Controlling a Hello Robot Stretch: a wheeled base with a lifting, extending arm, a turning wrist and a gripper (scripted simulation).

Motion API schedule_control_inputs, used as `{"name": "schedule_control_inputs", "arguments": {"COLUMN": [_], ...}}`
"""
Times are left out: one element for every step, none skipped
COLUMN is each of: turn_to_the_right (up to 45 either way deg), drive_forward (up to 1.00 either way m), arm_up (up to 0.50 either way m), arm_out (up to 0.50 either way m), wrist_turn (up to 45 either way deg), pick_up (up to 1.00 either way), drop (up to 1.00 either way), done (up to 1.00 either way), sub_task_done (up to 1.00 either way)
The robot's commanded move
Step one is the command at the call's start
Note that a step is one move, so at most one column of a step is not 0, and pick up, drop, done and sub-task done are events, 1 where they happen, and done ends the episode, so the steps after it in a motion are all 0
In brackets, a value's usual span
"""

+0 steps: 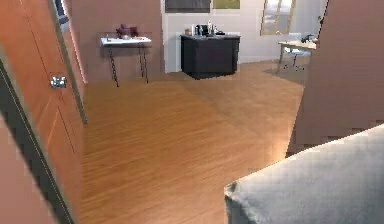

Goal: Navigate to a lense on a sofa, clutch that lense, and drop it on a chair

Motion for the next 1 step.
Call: {"name": "schedule_control_inputs", "arguments": {"turn_to_the_right": [45.0], "drive_forward": [0.00], "arm_up": [0.00], "arm_out": [0.00], "wrist_turn": [0.0], "pick_up": [0.00], "drop": [0.00], "done": [0.00], "sub_task_done": [0.00]}}
